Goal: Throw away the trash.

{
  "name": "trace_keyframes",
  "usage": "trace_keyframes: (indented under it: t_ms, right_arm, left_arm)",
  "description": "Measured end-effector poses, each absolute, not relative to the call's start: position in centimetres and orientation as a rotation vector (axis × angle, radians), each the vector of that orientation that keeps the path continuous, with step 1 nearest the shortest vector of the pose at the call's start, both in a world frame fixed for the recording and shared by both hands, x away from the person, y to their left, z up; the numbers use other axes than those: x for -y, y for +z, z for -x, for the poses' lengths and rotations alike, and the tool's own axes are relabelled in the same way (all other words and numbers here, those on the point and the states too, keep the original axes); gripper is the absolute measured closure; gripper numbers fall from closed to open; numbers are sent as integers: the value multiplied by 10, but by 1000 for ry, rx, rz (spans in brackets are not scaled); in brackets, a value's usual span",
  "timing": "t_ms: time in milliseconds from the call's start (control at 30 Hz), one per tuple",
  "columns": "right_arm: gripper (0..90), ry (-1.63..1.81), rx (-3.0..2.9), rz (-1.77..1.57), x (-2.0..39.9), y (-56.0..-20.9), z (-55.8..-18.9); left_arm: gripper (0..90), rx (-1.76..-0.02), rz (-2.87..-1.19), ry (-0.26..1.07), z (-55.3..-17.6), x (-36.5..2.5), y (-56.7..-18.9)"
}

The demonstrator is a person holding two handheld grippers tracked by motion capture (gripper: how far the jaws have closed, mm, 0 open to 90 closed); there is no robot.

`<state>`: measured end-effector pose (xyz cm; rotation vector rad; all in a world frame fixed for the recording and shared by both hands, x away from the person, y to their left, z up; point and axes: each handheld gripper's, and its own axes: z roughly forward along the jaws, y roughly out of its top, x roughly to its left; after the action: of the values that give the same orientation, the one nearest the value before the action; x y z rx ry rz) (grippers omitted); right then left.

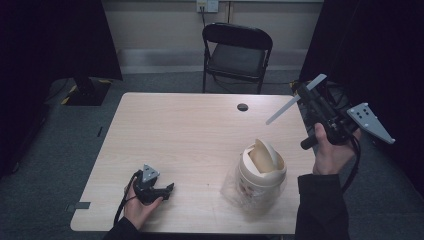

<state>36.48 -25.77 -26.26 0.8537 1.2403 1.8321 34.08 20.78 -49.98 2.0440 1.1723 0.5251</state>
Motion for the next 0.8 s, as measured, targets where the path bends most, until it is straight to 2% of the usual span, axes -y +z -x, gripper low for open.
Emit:
trace_keyframes:
  t_ms: [333,800]
  right_arm:
    - [816,1802,-1270,-899,286,-281,-343]
    - [816,1813,-1375,-921,292,-298,-322]
  left_arm:
    - [231,-1173,-2044,526,-341,-208,-500]
    - [231,-1172,-2046,524,-341,-208,-500]
